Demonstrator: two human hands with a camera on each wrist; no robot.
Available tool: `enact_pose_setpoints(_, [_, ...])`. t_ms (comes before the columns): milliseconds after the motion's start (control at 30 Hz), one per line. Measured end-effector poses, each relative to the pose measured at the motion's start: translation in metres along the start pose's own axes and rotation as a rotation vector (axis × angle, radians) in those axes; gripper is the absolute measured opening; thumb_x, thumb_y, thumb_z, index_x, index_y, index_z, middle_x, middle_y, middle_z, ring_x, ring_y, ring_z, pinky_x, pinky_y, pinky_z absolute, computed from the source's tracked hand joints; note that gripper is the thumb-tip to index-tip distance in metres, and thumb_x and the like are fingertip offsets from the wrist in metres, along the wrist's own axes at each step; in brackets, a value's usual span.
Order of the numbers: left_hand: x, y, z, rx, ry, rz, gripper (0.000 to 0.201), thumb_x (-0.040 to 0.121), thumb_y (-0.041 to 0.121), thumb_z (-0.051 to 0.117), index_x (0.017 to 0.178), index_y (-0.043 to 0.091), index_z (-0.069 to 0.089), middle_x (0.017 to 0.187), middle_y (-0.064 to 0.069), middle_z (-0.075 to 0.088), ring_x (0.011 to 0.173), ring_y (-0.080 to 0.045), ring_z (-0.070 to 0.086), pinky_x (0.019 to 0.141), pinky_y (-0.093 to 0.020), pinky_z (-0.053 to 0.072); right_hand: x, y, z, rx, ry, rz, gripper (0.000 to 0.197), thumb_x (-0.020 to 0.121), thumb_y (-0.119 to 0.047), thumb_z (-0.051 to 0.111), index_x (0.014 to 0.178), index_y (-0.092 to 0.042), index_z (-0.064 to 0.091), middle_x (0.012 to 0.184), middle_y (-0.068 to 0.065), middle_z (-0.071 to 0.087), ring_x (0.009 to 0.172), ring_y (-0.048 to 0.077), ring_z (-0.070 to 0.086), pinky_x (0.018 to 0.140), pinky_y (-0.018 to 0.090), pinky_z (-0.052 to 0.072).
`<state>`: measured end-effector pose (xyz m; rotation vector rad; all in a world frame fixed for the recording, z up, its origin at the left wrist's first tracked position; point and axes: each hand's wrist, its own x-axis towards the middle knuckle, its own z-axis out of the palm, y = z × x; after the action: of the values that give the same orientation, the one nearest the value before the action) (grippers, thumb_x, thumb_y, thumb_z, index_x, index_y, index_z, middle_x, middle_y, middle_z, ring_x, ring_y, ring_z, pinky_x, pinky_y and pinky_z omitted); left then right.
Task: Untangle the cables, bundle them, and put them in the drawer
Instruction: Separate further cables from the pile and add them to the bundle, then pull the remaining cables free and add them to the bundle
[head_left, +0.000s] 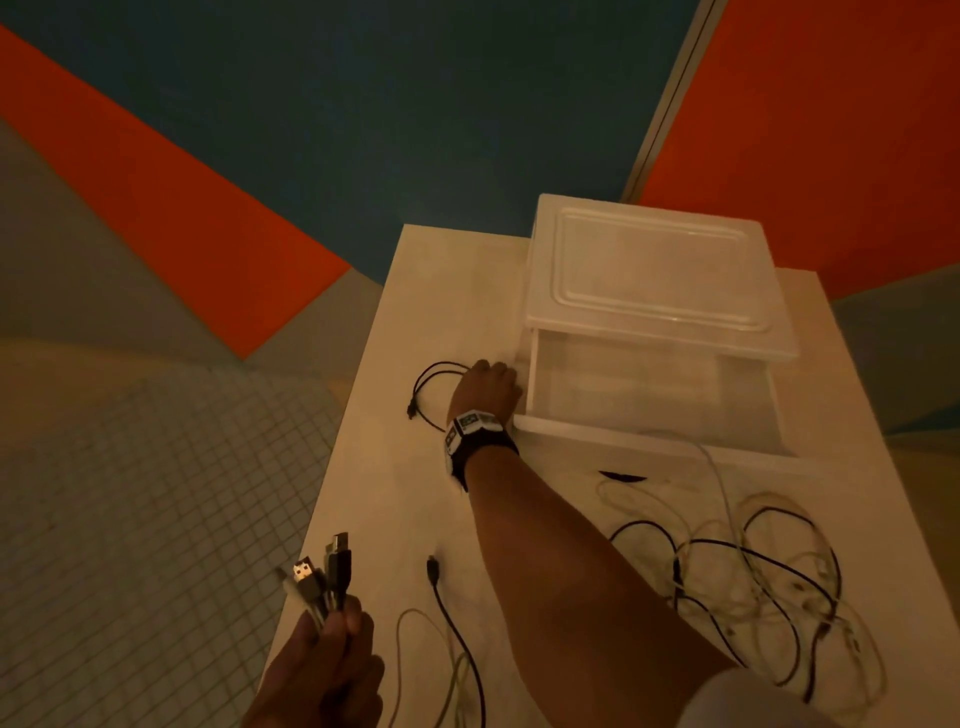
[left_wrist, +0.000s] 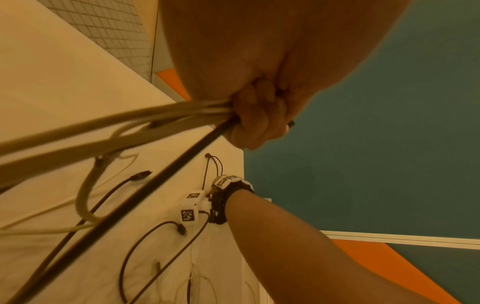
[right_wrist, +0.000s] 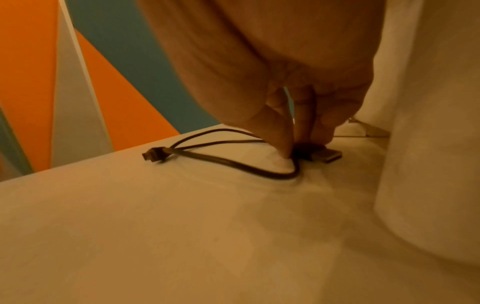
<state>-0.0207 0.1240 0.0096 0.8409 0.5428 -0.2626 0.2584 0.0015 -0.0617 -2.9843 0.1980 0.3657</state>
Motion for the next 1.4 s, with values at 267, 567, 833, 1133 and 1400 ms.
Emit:
enact_pose_setpoints(267, [-0.012,-0.012,0.024,-0.44,-0.29,-0.136,0.027,0.106,0.019,0.034,0.115,0.005,0.056,0.095,-0.018,0.058,0.076,-0.023,0.056,0.07,-0.035,0.04,-0.042,-0.016,-0.026,0.479,0.0,-0.008,0.049,0.088,-0.004,0.053,0.135,-0.009,0.039,0.139,0.017,0.042,0.11,0.034,0.058,0.091,0.041,0.049])
enact_pose_setpoints(567, [-0.023,0.001,0.04,-0.432,-0.309,-0.005,0.022,0.091,0.027,0.066,0.1,0.008,0.059,0.075,-0.01,0.05,0.057,-0.017,0.035,0.054,-0.034,0.039,-0.165,0.078,-0.131,1.533,-0.081,-0.404,0.015,0.078,0.007,0.07,0.086,-0.005,0.064,0.085,0.006,0.067,0.082,0.015,0.063,0.076,0.025,0.053])
enact_pose_setpoints(833, [-0.048,-0.006,0.1,-0.119,0.017,0.192,0.012,0.08,0.021,0.052,0.083,0.009,0.052,0.053,0.004,0.03,0.034,-0.004,0.023,0.038,-0.016,0.014,-0.249,0.162,-0.191,1.73,-0.58,-0.401,0.028,0.09,-0.021,0.061,0.102,0.004,0.059,0.071,0.013,0.067,0.057,0.024,0.061,0.057,0.03,0.052])
enact_pose_setpoints(1133, [-0.043,-0.048,0.152,0.232,0.02,0.197,0.041,0.09,0.043,0.051,0.107,0.008,0.067,0.076,-0.019,0.053,0.067,-0.031,0.047,0.064,-0.042,0.038,-0.273,0.167,-0.152,1.186,-0.461,-0.296,0.031,0.1,-0.022,0.049,0.085,-0.003,0.068,0.06,0.004,0.056,0.049,0.015,0.051,0.051,0.029,0.044])
enact_pose_setpoints(1400, [-0.053,-0.057,0.182,0.11,-0.068,0.154,0.039,0.099,0.025,0.039,0.102,-0.008,0.06,0.056,-0.016,0.044,0.043,-0.025,0.044,0.041,-0.031,0.043,-0.28,0.169,-0.137,1.201,-0.298,-0.123,0.048,0.097,-0.04,0.053,0.055,-0.018,0.061,0.047,0.002,0.056,0.036,0.01,0.047,0.042,0.021,0.04])
